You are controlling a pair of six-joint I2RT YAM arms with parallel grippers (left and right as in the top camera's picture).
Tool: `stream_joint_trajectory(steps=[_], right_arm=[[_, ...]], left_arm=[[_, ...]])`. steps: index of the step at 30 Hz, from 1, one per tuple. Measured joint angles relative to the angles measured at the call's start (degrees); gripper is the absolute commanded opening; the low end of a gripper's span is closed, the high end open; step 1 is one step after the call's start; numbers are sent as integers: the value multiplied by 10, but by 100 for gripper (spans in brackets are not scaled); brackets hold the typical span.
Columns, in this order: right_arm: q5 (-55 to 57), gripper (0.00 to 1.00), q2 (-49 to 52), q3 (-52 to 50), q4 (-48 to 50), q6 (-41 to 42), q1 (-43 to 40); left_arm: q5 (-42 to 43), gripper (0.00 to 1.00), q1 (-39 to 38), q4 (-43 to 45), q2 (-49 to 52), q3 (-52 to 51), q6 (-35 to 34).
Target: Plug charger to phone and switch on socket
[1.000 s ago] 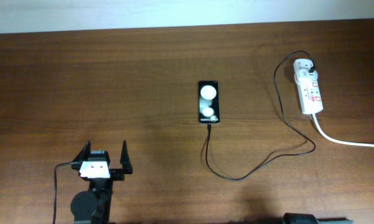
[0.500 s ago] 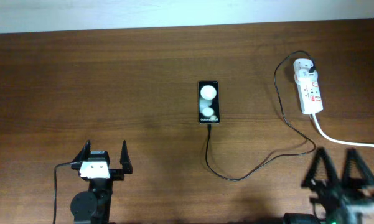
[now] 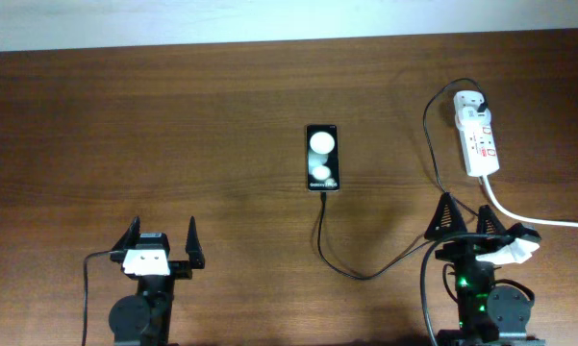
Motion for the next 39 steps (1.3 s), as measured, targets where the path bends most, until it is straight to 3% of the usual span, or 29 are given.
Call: stream_joint_trajectory(steps=[6, 12, 18, 39], right_arm=[[27, 99, 0, -28, 2, -35, 5], [-13, 99, 0, -51, 2, -213, 6], [-22, 99, 0, -51, 2, -304, 6], [-24, 99, 0, -51, 3, -324, 6]], left_arm=[[0, 99, 0, 0, 0, 0, 0], [0, 99, 0, 0, 0, 0, 0], [0, 99, 0, 0, 0, 0, 0], [0, 99, 0, 0, 0, 0, 0]])
